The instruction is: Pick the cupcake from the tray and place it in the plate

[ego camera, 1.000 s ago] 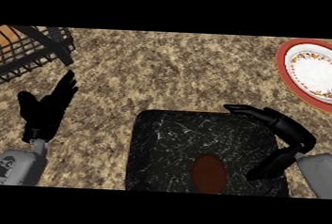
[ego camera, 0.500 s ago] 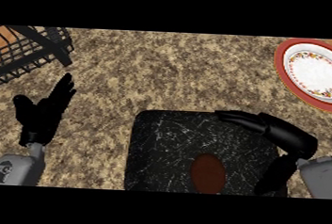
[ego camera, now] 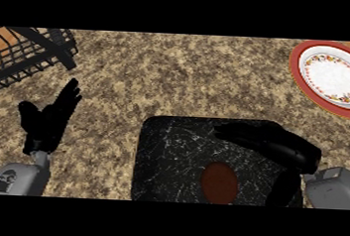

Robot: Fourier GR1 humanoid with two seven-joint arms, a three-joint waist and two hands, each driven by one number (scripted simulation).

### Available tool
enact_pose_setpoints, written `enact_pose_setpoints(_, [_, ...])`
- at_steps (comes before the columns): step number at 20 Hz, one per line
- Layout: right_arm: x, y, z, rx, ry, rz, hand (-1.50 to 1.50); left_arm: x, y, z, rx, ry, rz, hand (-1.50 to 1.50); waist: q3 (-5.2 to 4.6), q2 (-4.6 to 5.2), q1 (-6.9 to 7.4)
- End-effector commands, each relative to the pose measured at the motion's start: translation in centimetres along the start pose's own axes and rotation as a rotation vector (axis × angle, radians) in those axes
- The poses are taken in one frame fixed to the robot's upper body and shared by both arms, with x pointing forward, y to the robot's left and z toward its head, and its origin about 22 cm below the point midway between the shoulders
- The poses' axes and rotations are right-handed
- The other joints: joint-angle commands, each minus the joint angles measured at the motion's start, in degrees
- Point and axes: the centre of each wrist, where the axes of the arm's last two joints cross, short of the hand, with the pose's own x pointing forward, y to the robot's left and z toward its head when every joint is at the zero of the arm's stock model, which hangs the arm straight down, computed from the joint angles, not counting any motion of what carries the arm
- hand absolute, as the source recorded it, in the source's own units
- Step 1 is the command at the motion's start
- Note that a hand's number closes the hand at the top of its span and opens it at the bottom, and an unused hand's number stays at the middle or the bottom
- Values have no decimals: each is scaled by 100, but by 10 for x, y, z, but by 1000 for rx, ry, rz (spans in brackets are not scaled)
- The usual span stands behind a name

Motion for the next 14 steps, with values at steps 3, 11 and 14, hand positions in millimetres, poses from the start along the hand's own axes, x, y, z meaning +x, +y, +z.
enact_pose_setpoints(3, [20, -4, -31, 76, 80, 119, -150, 11, 3, -1, 15, -34, 3, 0, 0, 2, 29])
enact_pose_setpoints(11, [29, 18, -40, 172, 131, 128, -150, -3, -15, 11, 14, -3, -6, 0, 1, -1, 11])
enact_pose_setpoints(14, [30, 16, -53, 163, 136, 149, -150, -6, -6, 9, 7, -11, -14, 0, 1, 3, 11])
